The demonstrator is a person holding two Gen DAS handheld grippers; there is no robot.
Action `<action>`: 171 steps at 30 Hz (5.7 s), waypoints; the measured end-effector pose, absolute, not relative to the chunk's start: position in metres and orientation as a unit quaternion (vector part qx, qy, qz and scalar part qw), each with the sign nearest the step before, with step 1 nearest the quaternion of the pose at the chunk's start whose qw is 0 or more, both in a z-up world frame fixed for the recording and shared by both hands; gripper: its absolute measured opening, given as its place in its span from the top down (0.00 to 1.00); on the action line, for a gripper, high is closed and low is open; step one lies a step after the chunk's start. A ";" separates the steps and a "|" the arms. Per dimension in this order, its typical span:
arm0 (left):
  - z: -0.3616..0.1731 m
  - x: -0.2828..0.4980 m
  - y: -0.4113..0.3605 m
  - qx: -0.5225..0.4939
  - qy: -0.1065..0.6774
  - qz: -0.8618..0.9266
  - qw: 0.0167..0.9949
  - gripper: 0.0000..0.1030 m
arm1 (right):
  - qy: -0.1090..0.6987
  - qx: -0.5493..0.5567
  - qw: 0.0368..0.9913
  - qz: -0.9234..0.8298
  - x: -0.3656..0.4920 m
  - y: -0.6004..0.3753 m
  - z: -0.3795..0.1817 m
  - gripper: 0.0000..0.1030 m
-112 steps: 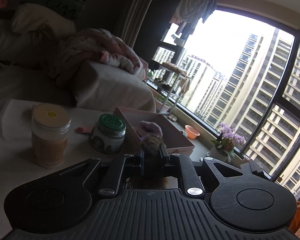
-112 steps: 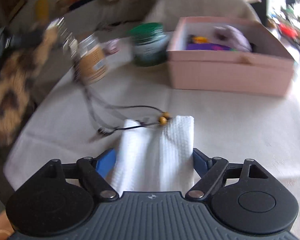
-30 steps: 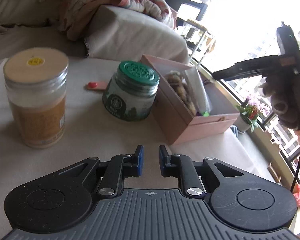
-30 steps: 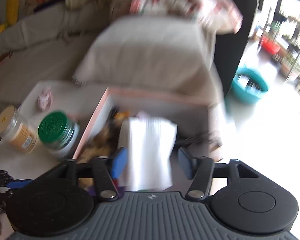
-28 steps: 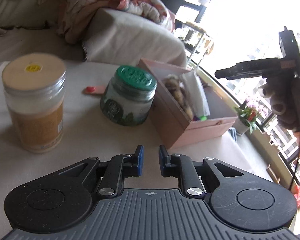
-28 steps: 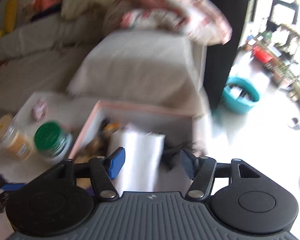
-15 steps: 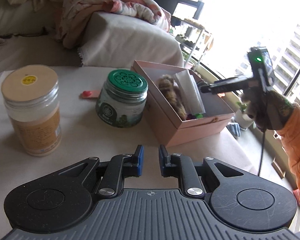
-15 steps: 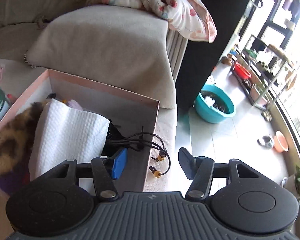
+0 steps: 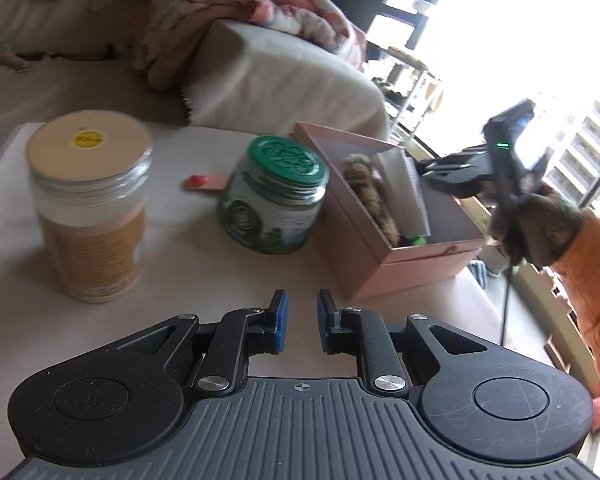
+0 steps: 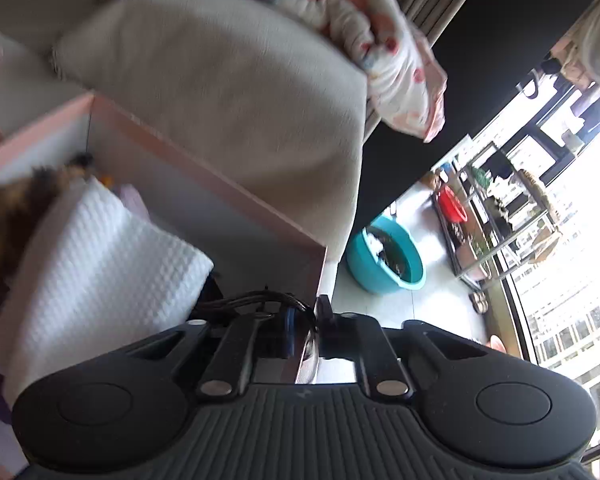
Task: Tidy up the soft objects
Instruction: 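Move both open tools back over the table toward the remaining items, then grasp the pink-white cloth with the left tool while the right tool grasps the pink hair clip, then carry the cloth and clip over the pink box and open both tools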
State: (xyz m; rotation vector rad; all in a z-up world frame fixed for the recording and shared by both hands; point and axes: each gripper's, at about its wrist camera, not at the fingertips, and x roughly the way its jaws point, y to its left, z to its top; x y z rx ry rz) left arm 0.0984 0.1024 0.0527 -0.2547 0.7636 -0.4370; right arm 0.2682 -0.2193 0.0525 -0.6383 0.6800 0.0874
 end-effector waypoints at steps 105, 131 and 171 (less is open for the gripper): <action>0.038 0.354 0.214 -0.040 0.513 -0.173 0.840 0.45 | 0.609 -0.081 0.743 0.266 0.359 0.006 0.082 0.57; 0.078 0.238 0.298 -0.094 0.420 -0.142 0.891 0.89 | 0.642 -0.175 0.715 0.215 0.341 0.072 0.054 0.82; 0.074 0.254 -0.044 0.002 0.417 -0.274 0.867 0.82 | 0.467 0.057 0.863 0.185 0.242 -0.262 0.098 0.78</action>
